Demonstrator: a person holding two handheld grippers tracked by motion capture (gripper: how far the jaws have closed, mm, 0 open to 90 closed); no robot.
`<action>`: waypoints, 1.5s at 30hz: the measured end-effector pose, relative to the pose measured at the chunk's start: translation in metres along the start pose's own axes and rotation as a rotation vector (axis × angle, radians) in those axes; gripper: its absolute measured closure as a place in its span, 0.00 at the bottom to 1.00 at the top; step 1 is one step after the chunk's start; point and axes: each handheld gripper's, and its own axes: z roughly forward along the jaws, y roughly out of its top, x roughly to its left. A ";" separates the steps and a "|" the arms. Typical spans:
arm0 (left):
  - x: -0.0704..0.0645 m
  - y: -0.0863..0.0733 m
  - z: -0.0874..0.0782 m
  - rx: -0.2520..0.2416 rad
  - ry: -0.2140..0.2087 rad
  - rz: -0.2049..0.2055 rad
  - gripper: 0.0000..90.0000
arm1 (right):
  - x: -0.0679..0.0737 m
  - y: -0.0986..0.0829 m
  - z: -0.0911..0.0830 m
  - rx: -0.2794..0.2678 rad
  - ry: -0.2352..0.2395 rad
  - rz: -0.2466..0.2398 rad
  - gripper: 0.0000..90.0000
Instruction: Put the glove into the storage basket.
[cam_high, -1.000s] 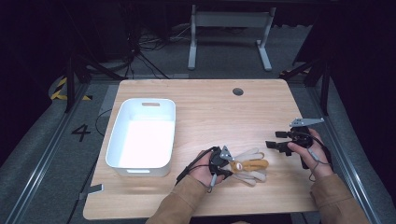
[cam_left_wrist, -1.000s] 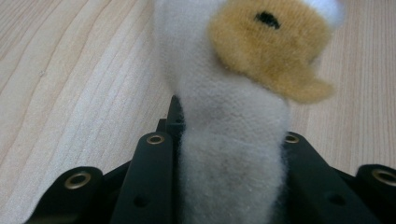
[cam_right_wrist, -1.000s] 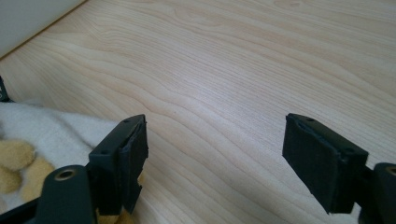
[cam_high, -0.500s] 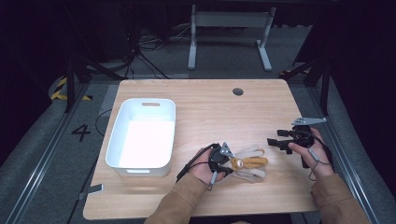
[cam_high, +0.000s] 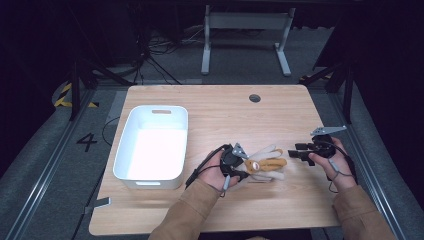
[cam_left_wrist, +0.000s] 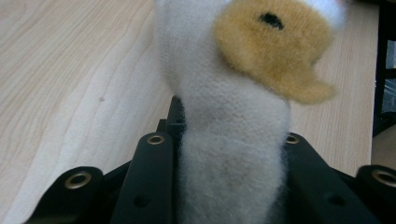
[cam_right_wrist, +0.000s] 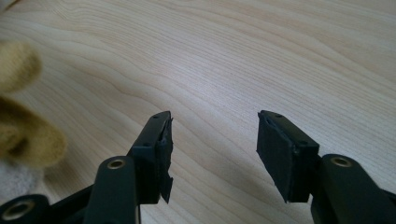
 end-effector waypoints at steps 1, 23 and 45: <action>0.000 0.001 -0.002 0.001 -0.001 -0.004 0.79 | 0.000 0.000 0.000 0.001 -0.003 0.001 0.52; 0.006 0.020 -0.036 -0.031 0.036 -0.052 0.79 | -0.005 0.005 0.014 0.045 0.037 0.015 0.59; 0.026 0.039 -0.051 -0.038 0.103 -0.139 0.79 | -0.007 0.004 0.012 0.054 0.060 0.033 0.59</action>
